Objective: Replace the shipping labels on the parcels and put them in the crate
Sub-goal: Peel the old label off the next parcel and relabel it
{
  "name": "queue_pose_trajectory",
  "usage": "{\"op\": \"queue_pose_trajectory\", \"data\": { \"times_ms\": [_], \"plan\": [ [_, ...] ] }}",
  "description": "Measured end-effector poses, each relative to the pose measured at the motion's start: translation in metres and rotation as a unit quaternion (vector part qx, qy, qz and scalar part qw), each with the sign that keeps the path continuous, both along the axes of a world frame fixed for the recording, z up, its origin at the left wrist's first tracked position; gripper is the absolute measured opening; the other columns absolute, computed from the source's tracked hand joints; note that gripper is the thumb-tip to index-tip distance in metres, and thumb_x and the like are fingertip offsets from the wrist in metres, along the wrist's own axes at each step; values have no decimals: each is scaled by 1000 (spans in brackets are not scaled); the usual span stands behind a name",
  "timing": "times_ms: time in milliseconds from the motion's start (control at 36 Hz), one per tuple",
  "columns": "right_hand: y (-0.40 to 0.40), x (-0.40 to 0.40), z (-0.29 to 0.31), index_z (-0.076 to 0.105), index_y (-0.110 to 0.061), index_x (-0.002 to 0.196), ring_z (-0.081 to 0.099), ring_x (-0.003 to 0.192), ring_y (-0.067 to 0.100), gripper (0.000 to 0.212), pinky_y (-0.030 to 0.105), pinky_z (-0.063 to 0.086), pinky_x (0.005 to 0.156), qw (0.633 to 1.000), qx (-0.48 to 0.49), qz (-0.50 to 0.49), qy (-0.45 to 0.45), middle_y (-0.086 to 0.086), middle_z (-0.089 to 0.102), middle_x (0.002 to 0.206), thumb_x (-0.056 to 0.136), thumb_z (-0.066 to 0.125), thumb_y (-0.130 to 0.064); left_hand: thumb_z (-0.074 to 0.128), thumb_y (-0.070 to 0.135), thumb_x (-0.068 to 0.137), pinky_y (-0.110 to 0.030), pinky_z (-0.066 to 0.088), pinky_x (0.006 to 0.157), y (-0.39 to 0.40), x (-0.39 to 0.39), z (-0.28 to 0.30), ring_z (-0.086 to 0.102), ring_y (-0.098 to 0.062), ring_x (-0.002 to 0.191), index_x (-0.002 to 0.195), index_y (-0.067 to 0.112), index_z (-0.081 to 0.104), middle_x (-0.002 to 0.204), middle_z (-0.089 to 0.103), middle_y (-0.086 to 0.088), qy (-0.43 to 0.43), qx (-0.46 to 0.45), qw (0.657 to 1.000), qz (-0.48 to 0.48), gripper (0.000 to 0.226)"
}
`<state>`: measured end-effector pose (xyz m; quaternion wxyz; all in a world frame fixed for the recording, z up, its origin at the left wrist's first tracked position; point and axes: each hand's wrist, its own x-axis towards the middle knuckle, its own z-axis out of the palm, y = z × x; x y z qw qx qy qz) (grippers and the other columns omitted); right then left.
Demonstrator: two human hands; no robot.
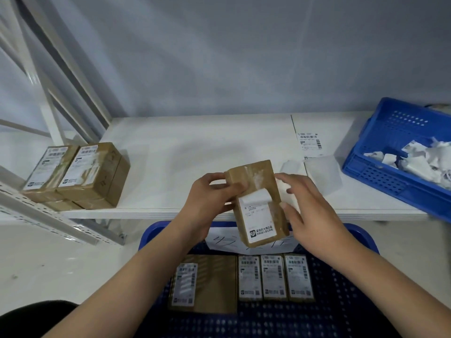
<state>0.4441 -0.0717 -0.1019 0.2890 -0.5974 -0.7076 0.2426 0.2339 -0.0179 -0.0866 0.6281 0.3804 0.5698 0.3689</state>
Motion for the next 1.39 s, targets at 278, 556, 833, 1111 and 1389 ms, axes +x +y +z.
{"op": "queue_pose_trajectory", "data": {
  "times_ms": [278, 556, 833, 1111, 1389],
  "plan": [
    [4, 1, -14, 74, -13, 118, 61, 105, 20, 31, 37, 53, 91, 990, 127, 53, -33, -1, 64, 115, 94, 62, 3, 86, 31, 81, -26, 61, 72, -6, 7, -6, 74, -14, 91, 125, 18, 60, 107, 74, -2, 91, 39, 995, -23, 53],
    [1, -1, -8, 72, -15, 113, 55, 95, 1, 22, 6, 42, 88, 996, 90, 25, -9, -10, 63, 107, 91, 71, -13, 89, 38, 74, -36, 64, 81, -8, 10, -6, 76, -17, 90, 124, 17, 61, 104, 76, -3, 109, 42, 993, -10, 61],
    [0, -6, -15, 79, -12, 105, 62, 93, 4, 20, 12, 49, 86, 991, 130, 21, 10, -6, 68, 101, 86, 76, -8, 90, 40, 72, -39, 64, 80, -10, 9, -3, 76, -17, 87, 118, 18, 63, 98, 76, -1, 140, 48, 989, -14, 57],
    [0, -11, -12, 79, -10, 98, 64, 87, 10, 16, 23, 52, 80, 985, 170, 21, 4, -4, 68, 91, 84, 78, -3, 83, 43, 80, -28, 60, 74, -12, 12, 5, 69, -11, 92, 117, 21, 60, 103, 68, 8, 222, 108, 969, -15, 49],
    [-2, -15, -12, 78, -9, 102, 62, 84, 7, 16, 16, 51, 79, 985, 168, 32, -9, -4, 65, 91, 87, 75, -7, 83, 43, 80, -34, 61, 80, -10, 9, 9, 70, -13, 92, 111, 22, 60, 103, 69, 5, 239, 103, 965, -11, 44]
  ]
}}
